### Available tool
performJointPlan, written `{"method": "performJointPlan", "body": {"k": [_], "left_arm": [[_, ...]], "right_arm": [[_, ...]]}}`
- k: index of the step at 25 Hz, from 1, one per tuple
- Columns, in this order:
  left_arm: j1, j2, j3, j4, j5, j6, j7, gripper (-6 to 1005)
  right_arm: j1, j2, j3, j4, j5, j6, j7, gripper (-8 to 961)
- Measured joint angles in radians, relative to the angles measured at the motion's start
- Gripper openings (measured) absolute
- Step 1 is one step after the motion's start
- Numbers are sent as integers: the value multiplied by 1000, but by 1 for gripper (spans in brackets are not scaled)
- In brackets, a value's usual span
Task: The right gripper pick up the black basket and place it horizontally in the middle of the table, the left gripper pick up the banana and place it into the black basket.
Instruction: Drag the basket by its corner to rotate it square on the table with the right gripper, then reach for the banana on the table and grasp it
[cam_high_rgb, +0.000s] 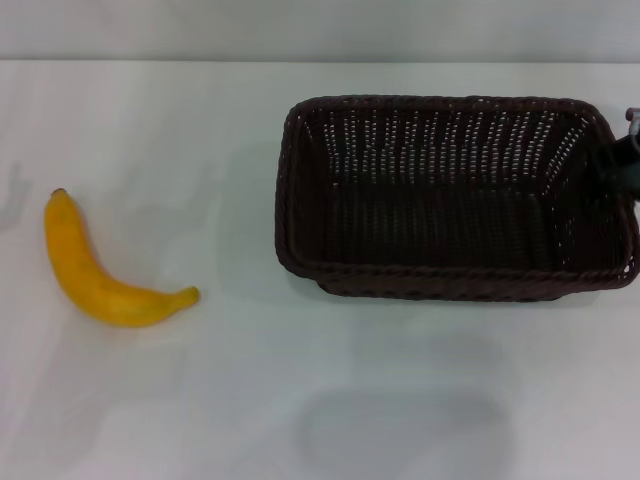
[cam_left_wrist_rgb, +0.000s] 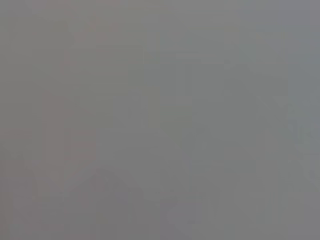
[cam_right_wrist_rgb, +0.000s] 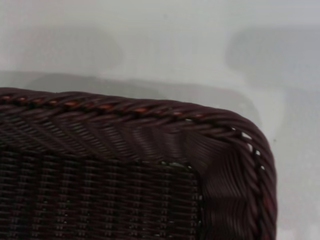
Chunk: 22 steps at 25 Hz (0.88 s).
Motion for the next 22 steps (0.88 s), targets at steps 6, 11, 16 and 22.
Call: {"method": "performJointPlan", "body": {"k": [6,11,16,22], "left_arm": [[9,-2,1,1,1,-1,-3,859],[8,-1,3,-3,3,2,-1,858],[0,-1,7,-6,7,21,-5,858],[-3,6,25,15,44,58,-67,858]], "right_arm": [[-10,0,0,-9,-8,21,20,340],[-48,-3,7,-110,-5,24,10,609],[-143,3,93,-330,50,-35,-92,776],[-305,31,153,-425,136,-300,-376,809]]}}
